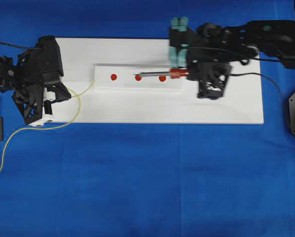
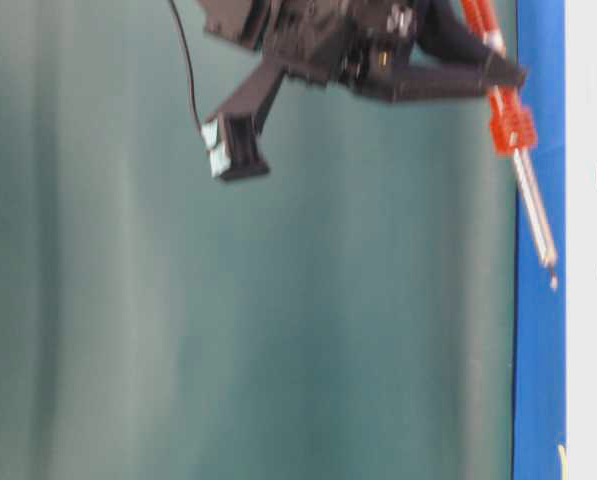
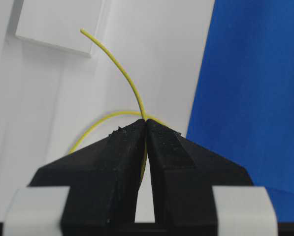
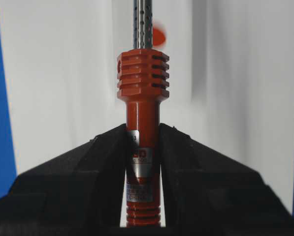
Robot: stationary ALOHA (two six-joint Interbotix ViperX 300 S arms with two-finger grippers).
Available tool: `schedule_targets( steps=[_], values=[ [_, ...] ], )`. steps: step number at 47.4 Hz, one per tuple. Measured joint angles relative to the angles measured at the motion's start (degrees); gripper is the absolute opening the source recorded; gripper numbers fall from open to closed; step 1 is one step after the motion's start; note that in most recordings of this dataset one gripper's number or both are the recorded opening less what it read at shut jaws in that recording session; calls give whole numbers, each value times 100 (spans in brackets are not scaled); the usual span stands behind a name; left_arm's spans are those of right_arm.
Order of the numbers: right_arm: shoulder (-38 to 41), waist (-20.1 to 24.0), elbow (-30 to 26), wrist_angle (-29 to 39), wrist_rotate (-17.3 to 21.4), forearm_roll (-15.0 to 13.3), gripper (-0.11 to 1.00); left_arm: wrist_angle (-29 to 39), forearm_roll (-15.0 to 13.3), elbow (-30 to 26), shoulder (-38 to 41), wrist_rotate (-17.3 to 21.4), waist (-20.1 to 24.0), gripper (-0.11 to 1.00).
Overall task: Touch the tip of the soldering iron to the tip of the solder at the mark.
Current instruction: 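Pull the solder wire back left and the iron back right, then bring the solder tip to the middle red dot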
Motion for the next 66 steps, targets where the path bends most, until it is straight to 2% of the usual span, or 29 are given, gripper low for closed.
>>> schedule_targets(
  steps=[11,19,27,48,54,66],
  values=[
    [-316,-9,334,0,519,-360,6,-9,0,-35,62,0,9,1],
    [-325,-9,334,-9,633,-554,6,-9,0,-167,229,0,0,1],
    [-325,-9,343,-35,633,-571,6,-9,0,-466,554,0,0,1],
    [-325,-9,404,-79,642,-580,6,18,0,-1872,2039,62,9,1],
    [-325,-9,457,-123,642,-580,6,26,0,-2074,2373,62,18,1],
    [-325,-9,571,-229,642,-580,6,26,0,-2109,2584,9,114,1]
  ],
)
